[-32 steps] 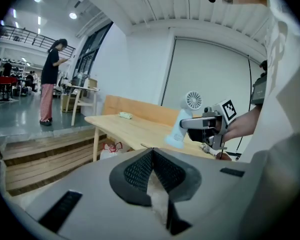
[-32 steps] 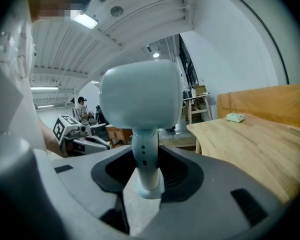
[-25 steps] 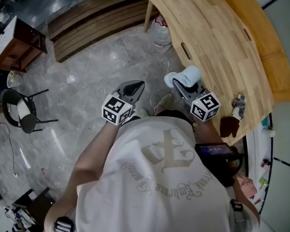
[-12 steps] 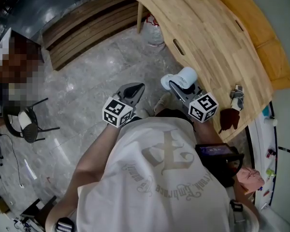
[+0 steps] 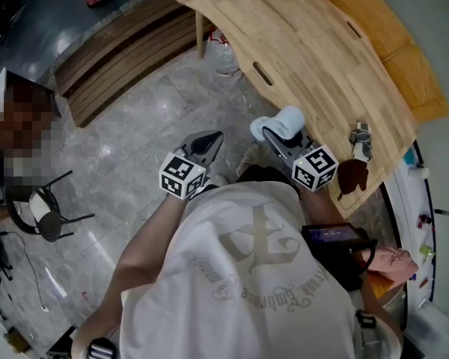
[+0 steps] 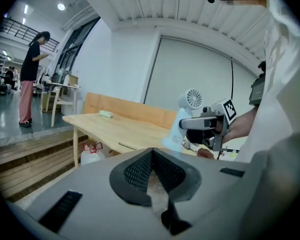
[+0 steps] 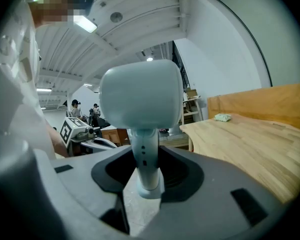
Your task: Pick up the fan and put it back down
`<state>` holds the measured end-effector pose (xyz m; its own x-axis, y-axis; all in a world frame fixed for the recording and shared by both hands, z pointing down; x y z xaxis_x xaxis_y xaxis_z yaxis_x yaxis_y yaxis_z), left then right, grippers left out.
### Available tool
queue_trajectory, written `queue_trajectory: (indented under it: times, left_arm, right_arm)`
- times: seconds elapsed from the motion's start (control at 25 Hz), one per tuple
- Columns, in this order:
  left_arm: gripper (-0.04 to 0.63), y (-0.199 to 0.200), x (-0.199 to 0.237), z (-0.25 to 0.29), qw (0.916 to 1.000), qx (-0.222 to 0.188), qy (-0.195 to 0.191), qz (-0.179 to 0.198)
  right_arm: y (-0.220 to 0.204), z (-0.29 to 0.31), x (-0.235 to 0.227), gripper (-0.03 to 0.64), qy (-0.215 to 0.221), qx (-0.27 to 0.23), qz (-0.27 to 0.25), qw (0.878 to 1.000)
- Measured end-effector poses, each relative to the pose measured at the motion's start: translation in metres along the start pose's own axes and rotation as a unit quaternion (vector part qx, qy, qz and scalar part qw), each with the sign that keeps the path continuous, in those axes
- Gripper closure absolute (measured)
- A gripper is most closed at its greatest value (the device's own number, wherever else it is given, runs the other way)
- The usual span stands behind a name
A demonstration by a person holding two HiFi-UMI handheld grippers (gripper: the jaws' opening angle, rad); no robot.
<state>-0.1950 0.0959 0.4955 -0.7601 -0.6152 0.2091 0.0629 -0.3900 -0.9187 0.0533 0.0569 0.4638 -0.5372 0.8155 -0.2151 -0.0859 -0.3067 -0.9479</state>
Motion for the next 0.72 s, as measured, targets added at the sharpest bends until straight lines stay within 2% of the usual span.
queue_trajectory:
  times: [0.28, 0.72]
  left_arm:
    - [0.584, 0.005, 0.005, 0.016, 0.9999, 0.005, -0.014, 0.002]
    - [0.584, 0.017, 0.039, 0.051, 0.9996, 0.027, -0.008, -0.005]
  right_arm:
    - [0.001, -0.005, -0.017, 0.468, -0.029, 0.004, -0.005, 1.0]
    - [0.008, 0.017, -0.075, 0.468, -0.055, 0.014, -0.007, 0.998]
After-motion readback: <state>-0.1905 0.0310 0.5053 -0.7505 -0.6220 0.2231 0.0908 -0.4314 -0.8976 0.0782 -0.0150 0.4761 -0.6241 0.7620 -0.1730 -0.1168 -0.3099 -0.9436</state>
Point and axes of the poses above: the fingertips, and each gripper's own axes: z forward along the fingers, x to its left, y out of its top, the point moved 9 cm from there along -z, backward along the fingers, and after that the axes turned 4 degrees about y, right-handed, at the moved point
